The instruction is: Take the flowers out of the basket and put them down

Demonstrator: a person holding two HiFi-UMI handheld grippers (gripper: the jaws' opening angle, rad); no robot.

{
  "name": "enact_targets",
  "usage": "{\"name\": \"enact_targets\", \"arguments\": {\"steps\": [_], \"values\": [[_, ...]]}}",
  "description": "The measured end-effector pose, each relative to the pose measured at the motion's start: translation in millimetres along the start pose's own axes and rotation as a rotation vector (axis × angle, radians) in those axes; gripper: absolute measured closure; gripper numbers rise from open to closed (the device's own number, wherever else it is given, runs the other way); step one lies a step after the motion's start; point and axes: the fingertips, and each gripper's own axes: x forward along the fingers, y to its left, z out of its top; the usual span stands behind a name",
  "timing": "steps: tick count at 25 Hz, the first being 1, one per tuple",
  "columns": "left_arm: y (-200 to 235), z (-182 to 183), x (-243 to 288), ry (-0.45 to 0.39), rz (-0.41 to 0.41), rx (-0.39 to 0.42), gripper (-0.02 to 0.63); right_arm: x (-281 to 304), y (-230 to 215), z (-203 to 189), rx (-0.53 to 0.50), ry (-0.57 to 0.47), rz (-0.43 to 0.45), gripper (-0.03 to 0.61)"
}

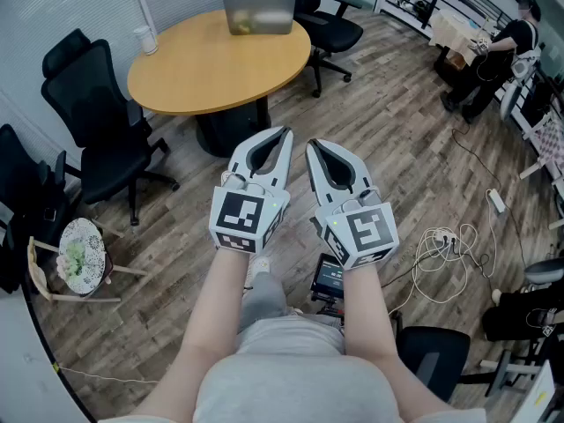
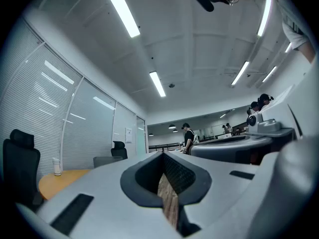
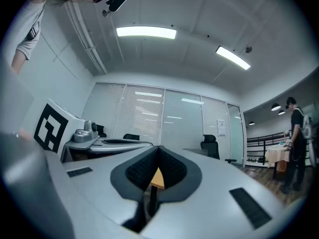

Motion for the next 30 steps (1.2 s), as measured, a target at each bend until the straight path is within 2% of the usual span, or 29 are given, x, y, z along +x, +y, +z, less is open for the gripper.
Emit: {"name": "enact_targets", "arguments": {"steps": [22, 30], "values": [[149.1, -20.6, 109.9, -0.021, -0.081, -0.02, 0.609, 181.9, -38.9, -19.0, -0.034, -0.003, 0.01, 0.554], [180.1, -30.9, 129.0, -0.024, -0.083, -0.032, 0.609, 215.5, -48.8, -29.8, -0.031, 0.003, -0.01, 0.554]]}}
